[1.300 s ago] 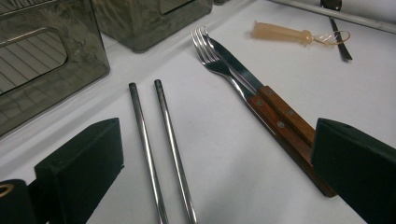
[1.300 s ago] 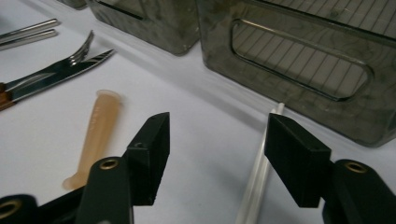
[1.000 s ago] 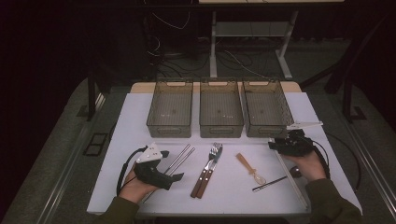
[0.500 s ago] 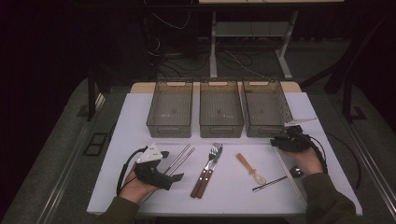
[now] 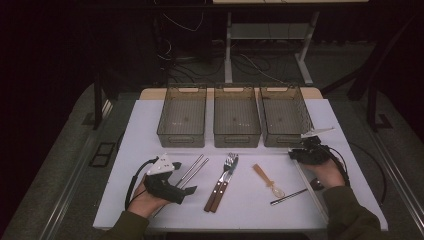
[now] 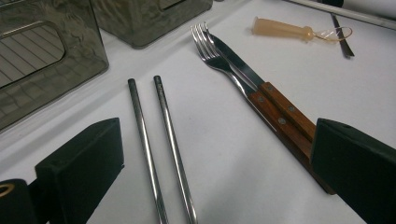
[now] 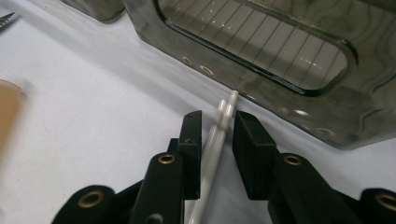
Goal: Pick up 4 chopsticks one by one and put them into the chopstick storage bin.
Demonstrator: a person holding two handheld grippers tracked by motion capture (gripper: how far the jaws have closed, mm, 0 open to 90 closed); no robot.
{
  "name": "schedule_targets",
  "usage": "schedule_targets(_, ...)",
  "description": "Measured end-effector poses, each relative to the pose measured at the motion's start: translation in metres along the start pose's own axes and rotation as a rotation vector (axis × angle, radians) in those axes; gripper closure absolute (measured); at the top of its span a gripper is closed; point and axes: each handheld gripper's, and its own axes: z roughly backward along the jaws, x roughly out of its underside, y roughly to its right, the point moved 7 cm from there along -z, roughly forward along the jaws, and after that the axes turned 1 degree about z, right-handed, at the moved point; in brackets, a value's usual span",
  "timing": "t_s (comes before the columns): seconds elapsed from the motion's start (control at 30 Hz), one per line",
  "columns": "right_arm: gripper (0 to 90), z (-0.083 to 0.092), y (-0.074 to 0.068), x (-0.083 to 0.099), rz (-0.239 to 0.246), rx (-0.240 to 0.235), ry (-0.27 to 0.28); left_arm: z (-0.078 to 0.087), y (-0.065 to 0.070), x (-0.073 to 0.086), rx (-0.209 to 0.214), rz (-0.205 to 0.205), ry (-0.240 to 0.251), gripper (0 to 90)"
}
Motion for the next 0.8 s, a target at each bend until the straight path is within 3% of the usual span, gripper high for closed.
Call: schedule_targets(0.8, 79.6, -0.0020, -0.0079, -0.0014, 0.047, -0.004, -0.007, -0.0003, 0.0004, 0.0001, -0.001, 0.001, 0.000, 1.8)
